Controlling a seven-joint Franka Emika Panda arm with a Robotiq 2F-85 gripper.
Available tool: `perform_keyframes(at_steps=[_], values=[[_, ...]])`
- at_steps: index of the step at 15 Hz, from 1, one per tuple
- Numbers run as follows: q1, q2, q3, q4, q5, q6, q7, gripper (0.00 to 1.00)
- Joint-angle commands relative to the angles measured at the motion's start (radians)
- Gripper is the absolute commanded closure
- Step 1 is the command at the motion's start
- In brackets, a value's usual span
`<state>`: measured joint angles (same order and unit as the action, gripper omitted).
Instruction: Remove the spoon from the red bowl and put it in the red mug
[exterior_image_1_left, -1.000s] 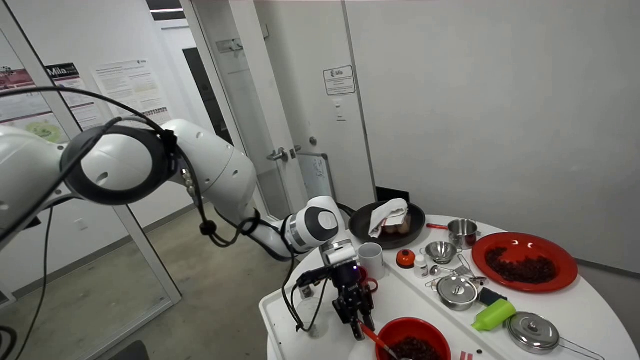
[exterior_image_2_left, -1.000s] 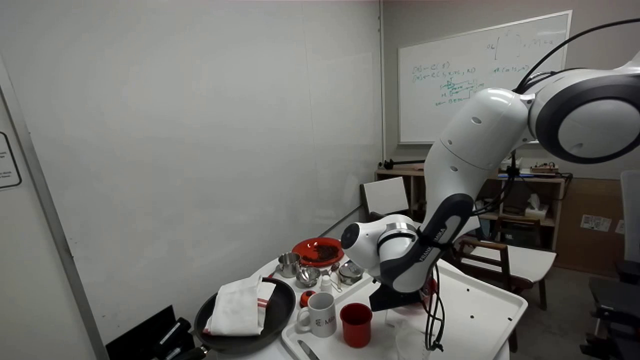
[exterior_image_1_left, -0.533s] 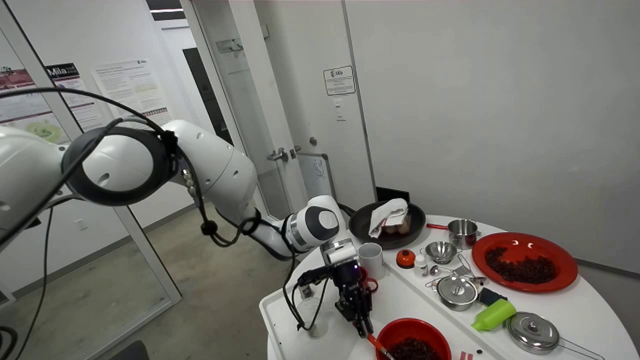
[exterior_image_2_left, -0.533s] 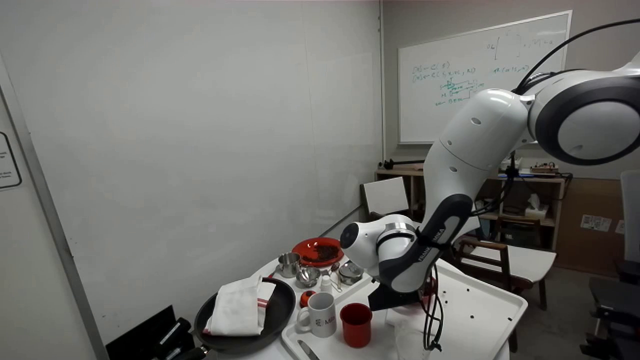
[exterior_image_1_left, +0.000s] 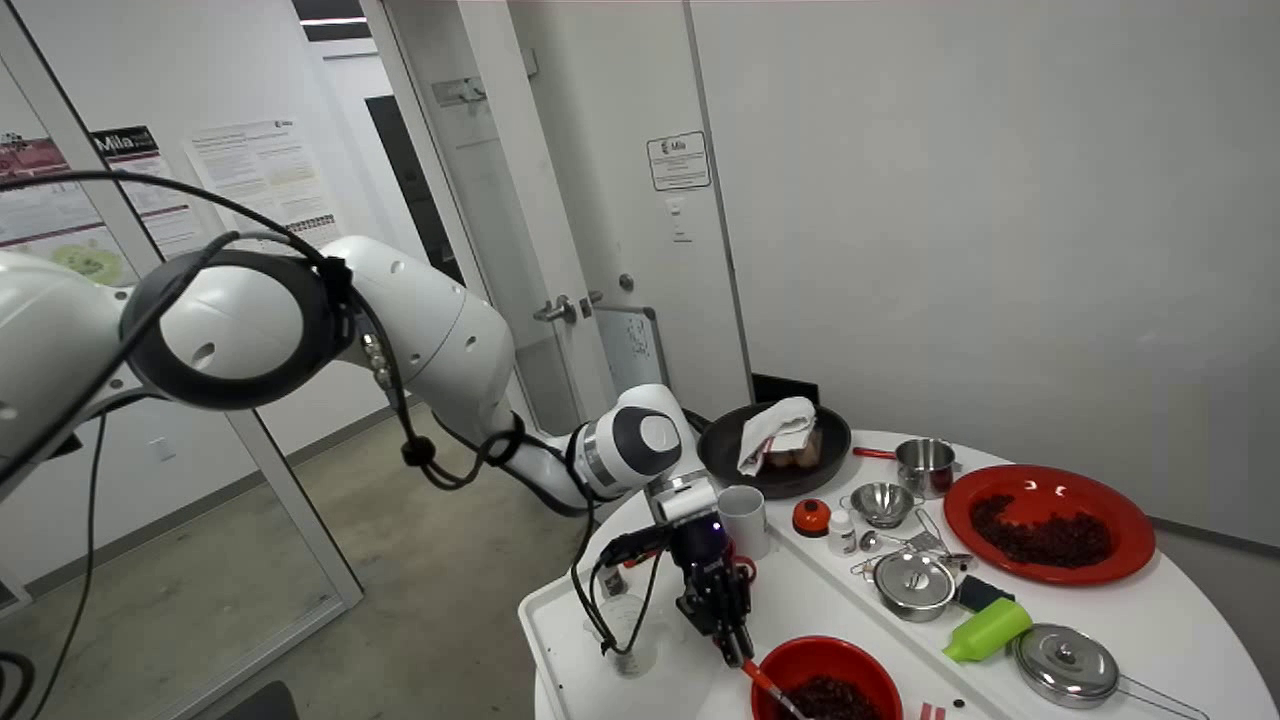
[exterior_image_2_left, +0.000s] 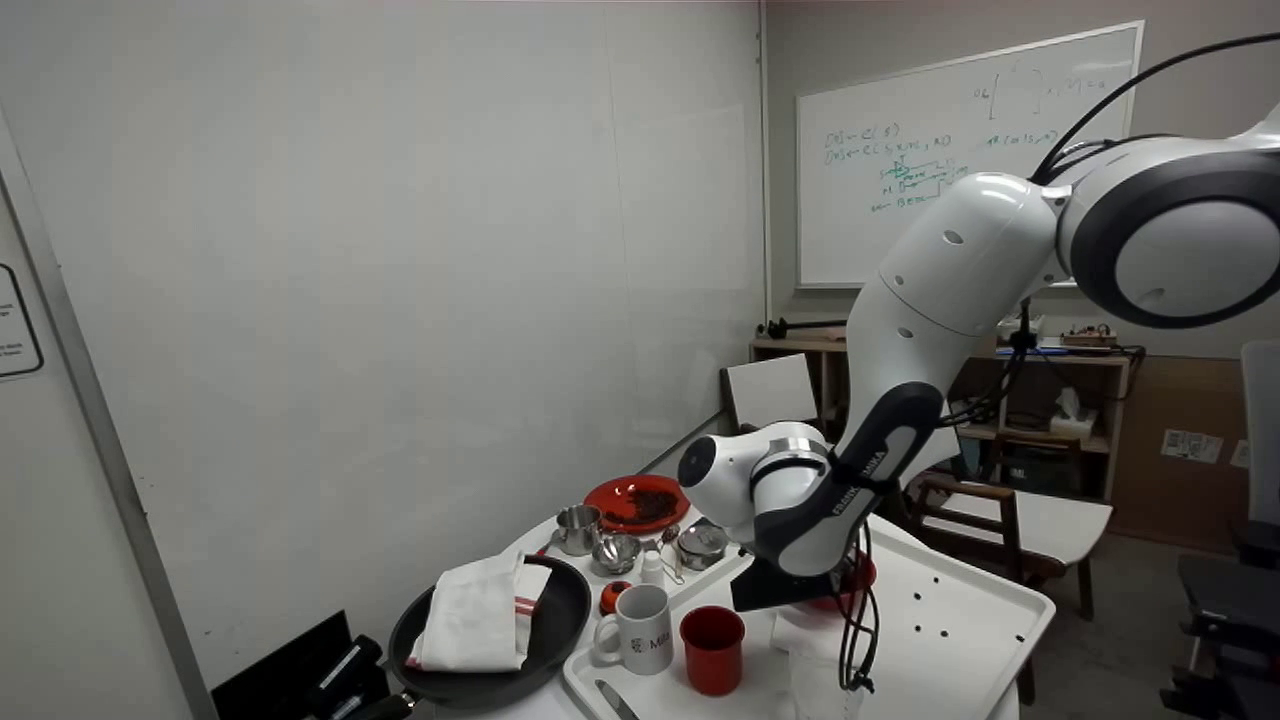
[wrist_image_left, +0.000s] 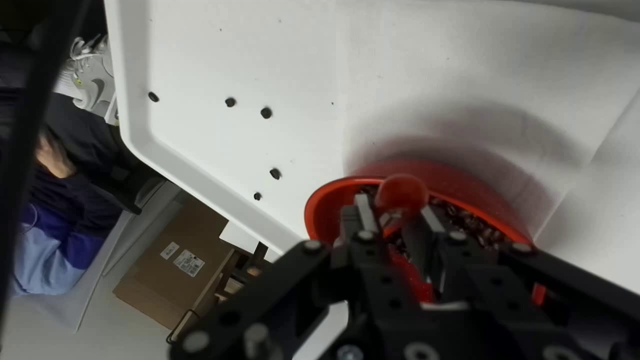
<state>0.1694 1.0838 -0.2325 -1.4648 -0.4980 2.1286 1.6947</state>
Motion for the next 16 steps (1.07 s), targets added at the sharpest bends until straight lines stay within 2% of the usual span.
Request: perform_keyframes(at_steps=[1,4,7,10,13,16], values=[[-0.001,-0.047,0.001,-0.035,0.031,0.047,-0.037,0.90],[-0.019,-0.068,0.024,-0.050,0.046,0.087,-0.120,0.90],[-0.033,-0.072,0.043,-0.041,0.084,0.040,-0.243,0.91],[-0.026,-0.058,0.039,-0.009,0.120,-0.092,-0.340,0.91],[0.008,-0.031,0.005,0.034,0.113,-0.273,-0.322,0.91],[0.019,-0.014,0.001,0.066,0.087,-0.425,-0.324,0.91]])
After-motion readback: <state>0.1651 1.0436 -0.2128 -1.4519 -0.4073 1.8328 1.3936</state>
